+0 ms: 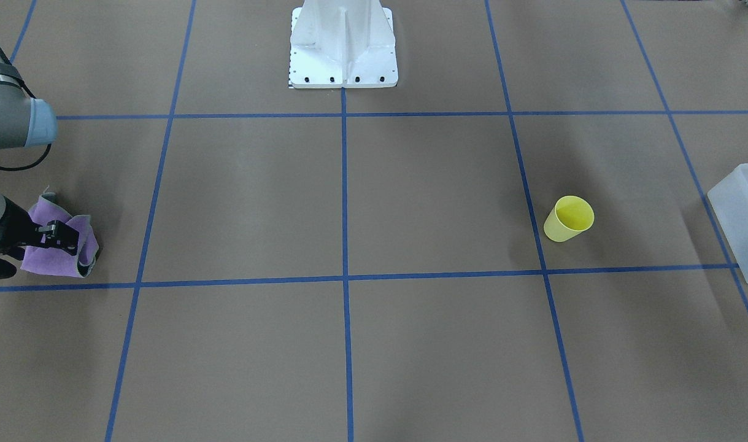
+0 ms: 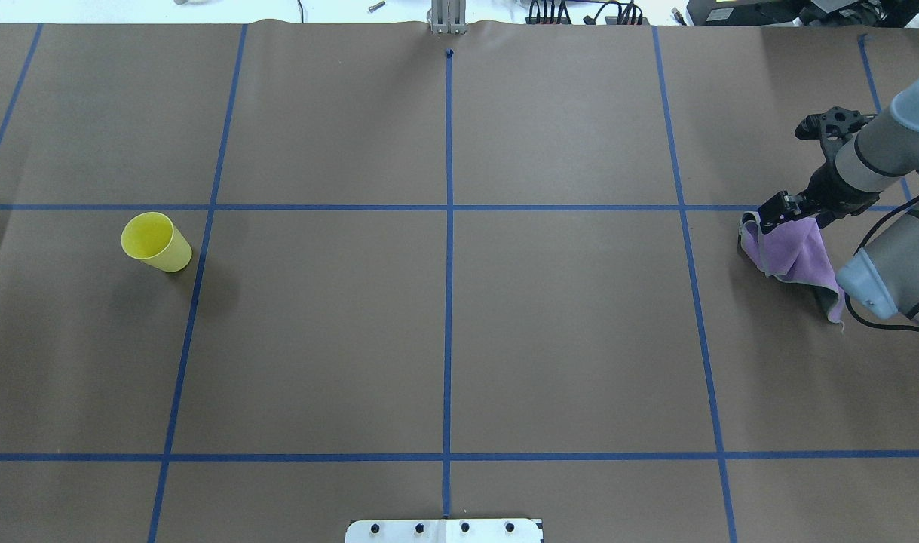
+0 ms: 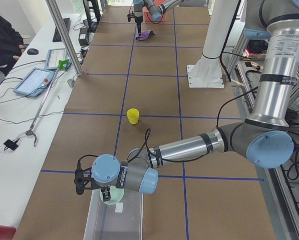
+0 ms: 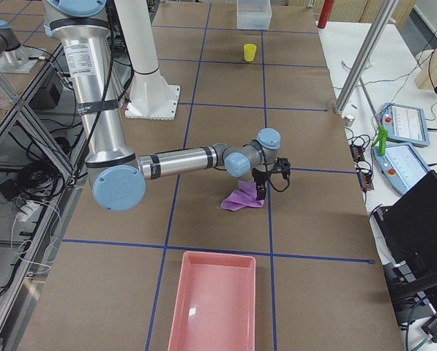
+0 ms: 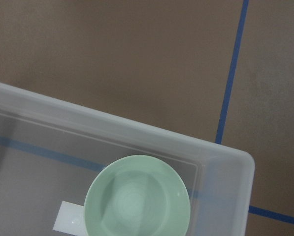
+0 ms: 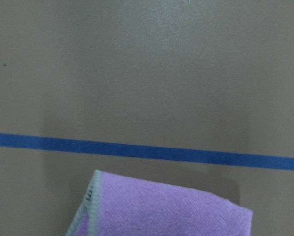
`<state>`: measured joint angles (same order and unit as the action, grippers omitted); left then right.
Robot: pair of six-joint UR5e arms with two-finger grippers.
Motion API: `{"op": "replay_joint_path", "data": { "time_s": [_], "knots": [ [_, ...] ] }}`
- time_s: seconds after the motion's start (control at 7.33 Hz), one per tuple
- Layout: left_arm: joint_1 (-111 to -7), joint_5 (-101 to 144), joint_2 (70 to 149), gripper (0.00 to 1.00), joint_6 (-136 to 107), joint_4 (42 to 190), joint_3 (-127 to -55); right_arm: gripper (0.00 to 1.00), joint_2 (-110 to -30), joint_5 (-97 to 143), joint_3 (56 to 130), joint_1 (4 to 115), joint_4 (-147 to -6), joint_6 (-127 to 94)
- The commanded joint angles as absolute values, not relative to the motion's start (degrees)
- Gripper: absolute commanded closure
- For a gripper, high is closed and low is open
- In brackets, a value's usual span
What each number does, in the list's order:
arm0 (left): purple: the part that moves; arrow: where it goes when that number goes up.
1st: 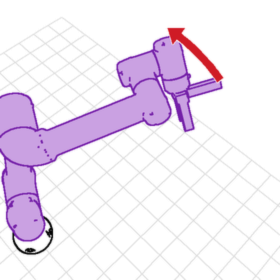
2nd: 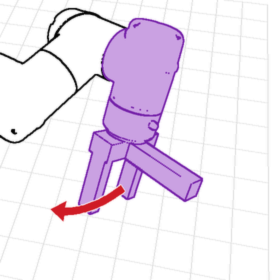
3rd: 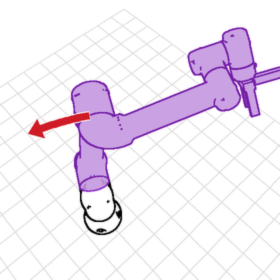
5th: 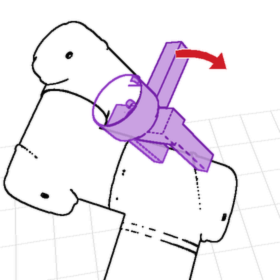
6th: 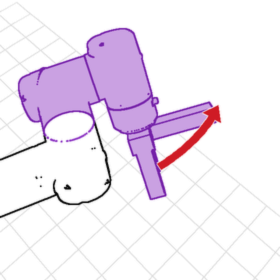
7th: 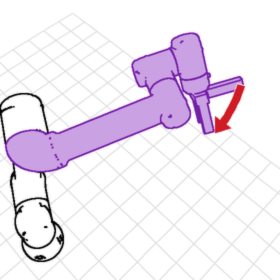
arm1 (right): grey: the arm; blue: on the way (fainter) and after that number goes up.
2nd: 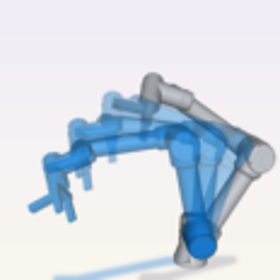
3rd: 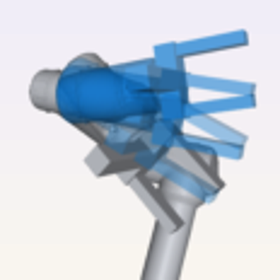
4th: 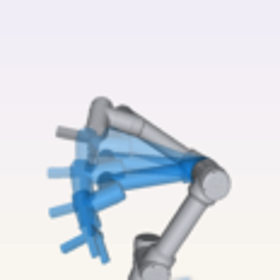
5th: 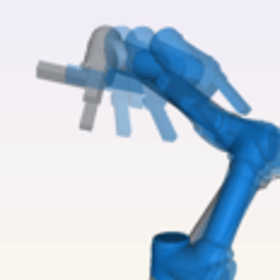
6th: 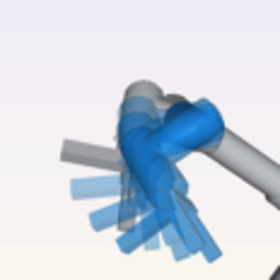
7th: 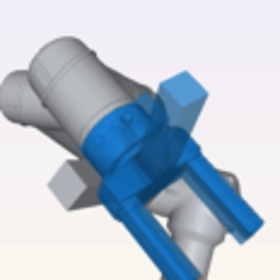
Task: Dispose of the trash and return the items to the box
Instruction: 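Lower the bowl into the clear bin while right gripper descends onto cloth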
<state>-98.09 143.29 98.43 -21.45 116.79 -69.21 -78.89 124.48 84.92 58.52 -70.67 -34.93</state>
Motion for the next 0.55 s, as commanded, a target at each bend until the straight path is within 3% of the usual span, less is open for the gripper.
{"op": "replay_joint_path", "data": {
  "time_s": [0.0, 0.14, 0.41],
  "knots": [
    [-99.1, 143.0, 98.6, 0.02, -20.3, 107.5, -76.8, 0.11, -78.5, 124.5, 83.6, 58.4, -70.0, -35.0],
    [-99.1, 142.9, 98.6, 0.02, -20.4, 103.6, -80.0, 0.37, -79.1, 124.5, 83.6, 58.4, -70.0, -35.2],
    [-99.0, 142.6, 100.0, 0.02, -20.7, 92.9, -88.0, 1.00, -79.3, 124.5, 83.7, 58.4, -70.0, -34.8]
  ]
}}
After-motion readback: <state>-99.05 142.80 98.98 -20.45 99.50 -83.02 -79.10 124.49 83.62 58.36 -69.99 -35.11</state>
